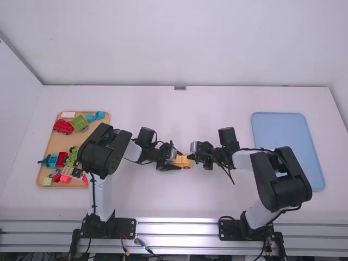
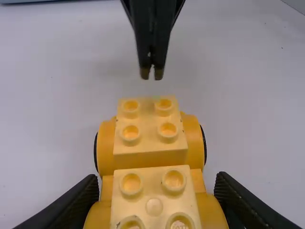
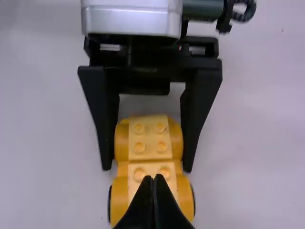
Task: Assemble lego blocks to make yellow taxi
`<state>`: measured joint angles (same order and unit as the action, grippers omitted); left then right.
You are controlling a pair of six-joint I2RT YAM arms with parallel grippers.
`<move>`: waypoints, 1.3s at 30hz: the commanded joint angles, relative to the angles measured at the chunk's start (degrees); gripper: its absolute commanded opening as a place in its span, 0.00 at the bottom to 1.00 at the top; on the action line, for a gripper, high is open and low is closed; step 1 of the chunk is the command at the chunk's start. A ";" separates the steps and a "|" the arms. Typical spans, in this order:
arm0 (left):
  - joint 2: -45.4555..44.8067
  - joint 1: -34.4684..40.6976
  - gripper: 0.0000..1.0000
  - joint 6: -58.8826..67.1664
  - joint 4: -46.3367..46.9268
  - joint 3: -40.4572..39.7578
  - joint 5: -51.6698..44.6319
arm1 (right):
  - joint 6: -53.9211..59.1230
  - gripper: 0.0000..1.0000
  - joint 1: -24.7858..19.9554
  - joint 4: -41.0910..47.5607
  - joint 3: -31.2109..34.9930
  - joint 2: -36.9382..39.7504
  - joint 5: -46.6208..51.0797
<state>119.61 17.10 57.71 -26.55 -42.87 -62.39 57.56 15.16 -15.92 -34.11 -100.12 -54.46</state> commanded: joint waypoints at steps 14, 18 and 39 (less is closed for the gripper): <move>0.39 0.26 0.34 0.66 0.59 -0.24 1.97 | -4.94 0.00 0.98 -1.84 0.39 -4.48 -0.98; 0.39 0.26 0.34 0.63 0.63 -0.37 1.97 | -4.63 0.00 2.25 -0.26 0.37 -4.48 0.76; 0.39 0.26 0.32 0.63 0.81 -0.57 1.79 | -5.05 0.00 1.33 -0.28 0.33 -4.48 2.32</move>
<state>119.61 17.08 57.45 -26.35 -43.55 -61.49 52.66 16.86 -15.90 -34.09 -104.09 -53.89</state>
